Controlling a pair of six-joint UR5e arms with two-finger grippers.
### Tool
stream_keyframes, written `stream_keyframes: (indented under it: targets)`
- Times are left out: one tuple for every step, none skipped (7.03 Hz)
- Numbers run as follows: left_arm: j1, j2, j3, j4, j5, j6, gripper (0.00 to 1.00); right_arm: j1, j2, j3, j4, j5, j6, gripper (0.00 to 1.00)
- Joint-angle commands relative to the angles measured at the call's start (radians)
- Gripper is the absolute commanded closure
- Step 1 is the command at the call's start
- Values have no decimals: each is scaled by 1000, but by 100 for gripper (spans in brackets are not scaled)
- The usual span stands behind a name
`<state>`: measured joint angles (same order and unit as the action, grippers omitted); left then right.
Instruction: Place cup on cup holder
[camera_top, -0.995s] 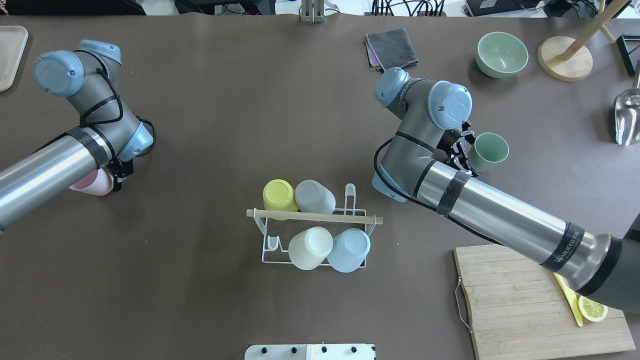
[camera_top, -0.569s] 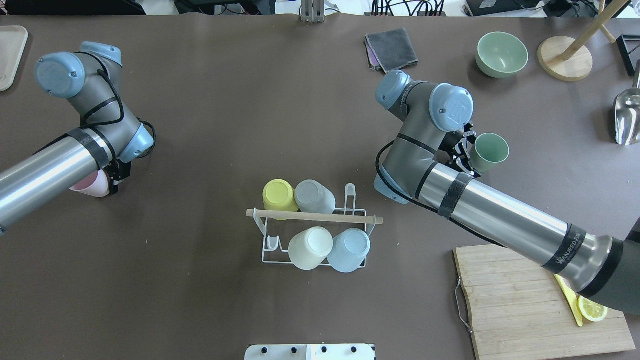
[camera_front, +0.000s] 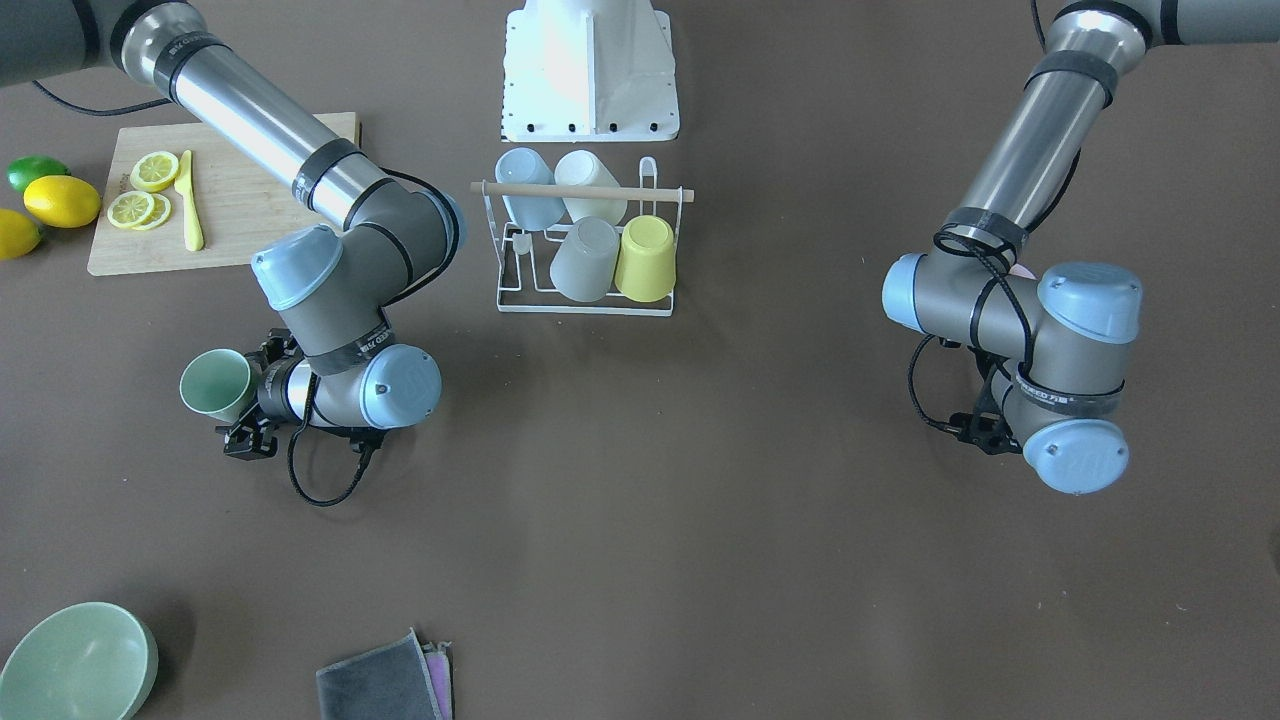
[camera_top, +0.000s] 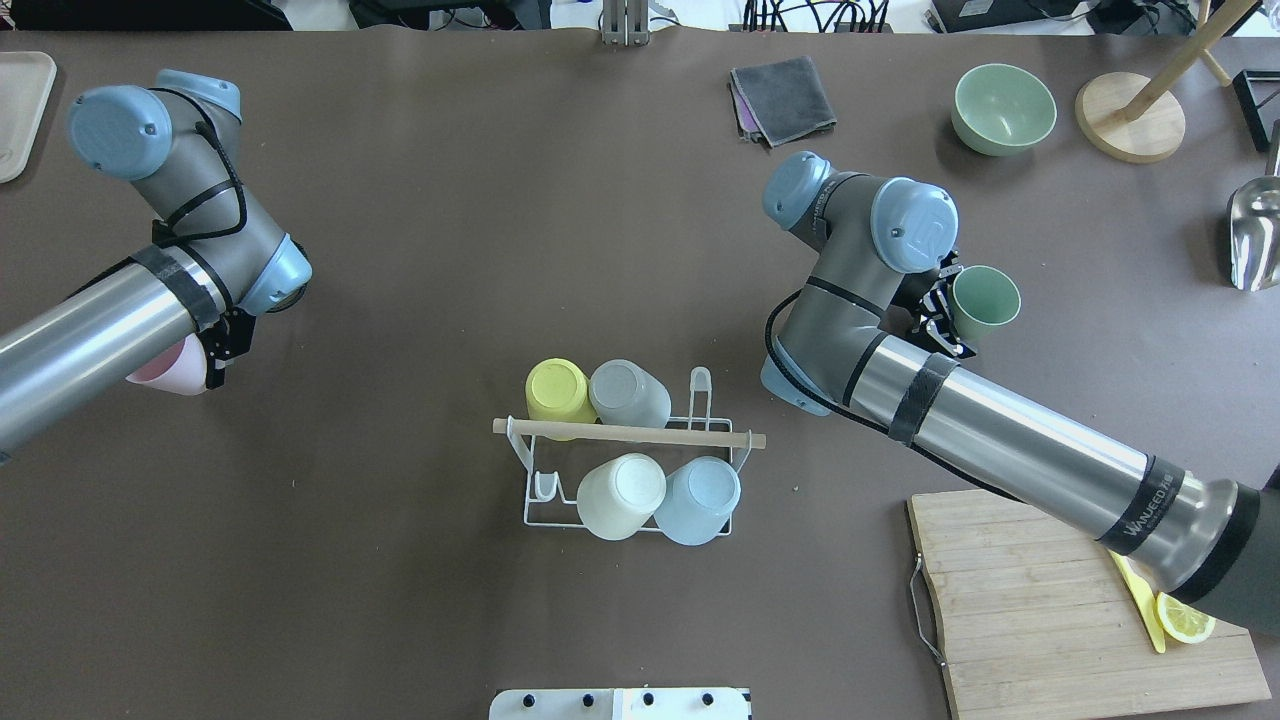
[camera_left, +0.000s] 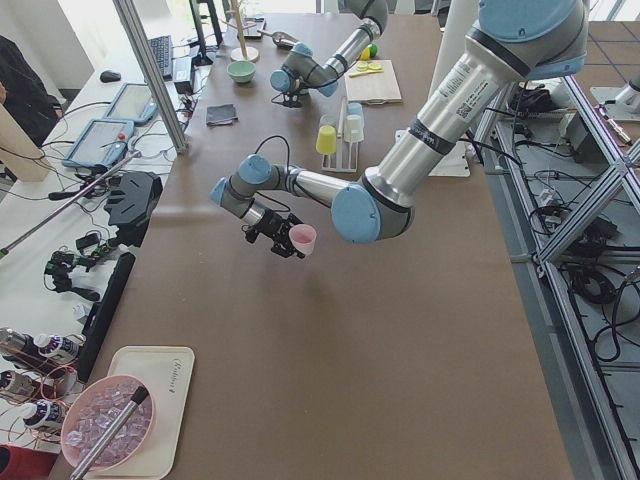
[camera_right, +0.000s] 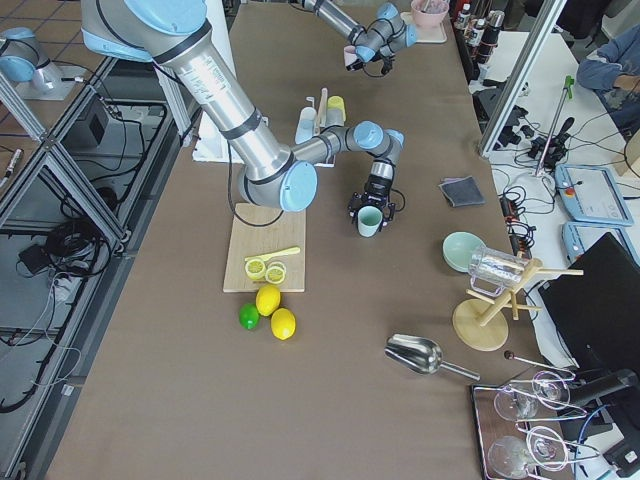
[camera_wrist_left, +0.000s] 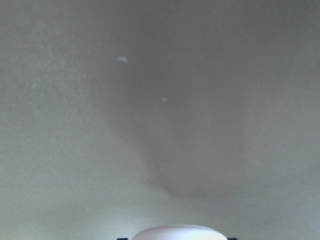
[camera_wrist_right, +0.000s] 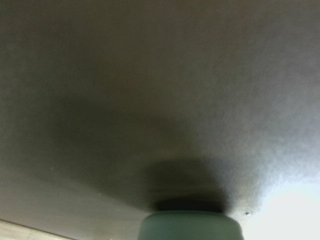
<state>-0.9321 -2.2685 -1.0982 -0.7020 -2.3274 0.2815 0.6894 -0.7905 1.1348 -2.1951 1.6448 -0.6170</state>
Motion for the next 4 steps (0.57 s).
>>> stream_keyframes:
  targets:
    - [-43, 21, -170, 41, 23, -2, 100, -1, -6, 2, 6, -2, -1, 0]
    - [-60, 24, -248, 41, 105, -2, 100, 1, -6, 2, 6, -3, -1, 0]
    - [-60, 44, -344, 35, 172, -5, 100, 1, -6, 2, 6, -11, -1, 0]
    - [-63, 55, -421, 33, 172, -5, 100, 1, -6, 3, 6, -16, -1, 0]
